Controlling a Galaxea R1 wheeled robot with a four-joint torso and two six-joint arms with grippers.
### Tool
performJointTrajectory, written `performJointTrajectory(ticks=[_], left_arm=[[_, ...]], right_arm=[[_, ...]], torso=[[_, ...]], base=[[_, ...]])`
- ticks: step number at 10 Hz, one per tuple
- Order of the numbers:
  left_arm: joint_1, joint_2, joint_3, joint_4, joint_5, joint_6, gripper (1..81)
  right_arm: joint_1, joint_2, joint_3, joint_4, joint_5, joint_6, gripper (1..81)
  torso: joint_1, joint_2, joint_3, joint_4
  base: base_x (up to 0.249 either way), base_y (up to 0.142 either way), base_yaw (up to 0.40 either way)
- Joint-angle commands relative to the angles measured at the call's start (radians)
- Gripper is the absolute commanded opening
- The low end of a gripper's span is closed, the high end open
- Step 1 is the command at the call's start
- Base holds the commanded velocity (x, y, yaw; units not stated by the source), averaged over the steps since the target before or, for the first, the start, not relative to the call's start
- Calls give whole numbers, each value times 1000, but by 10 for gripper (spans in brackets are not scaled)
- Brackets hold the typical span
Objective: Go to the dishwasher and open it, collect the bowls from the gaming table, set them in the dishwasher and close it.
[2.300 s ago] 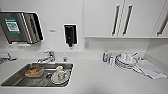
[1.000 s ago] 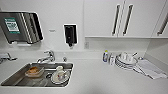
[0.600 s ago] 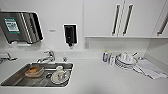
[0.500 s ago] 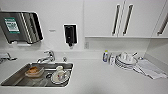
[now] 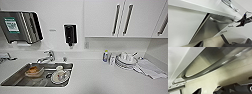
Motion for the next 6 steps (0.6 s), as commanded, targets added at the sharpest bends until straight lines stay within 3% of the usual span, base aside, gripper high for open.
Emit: performJointTrajectory(ticks=[1, 3, 4, 6], left_arm=[[-67, -47, 15, 21, 10, 4, 811], [-67, -41, 1, 21, 10, 4, 811], [-67, -39, -3, 21, 10, 4, 811], [-67, -36, -5, 21, 10, 5, 811]], right_arm=[[119, -33, 15, -3, -36, 21, 811], [108, -53, 61, -46, 14, 13, 811], [90, -71, 105, -139, 98, 15, 811], [70, -77, 121, -236, 120, 13, 811]], torso=[[0, 0, 0, 0], [0, 0, 0, 0], [0, 0, 0, 0], [0, 0, 0, 0]], base=[[0, 0, 0], [0, 0, 0], [0, 0, 0], [0, 0, 0]])
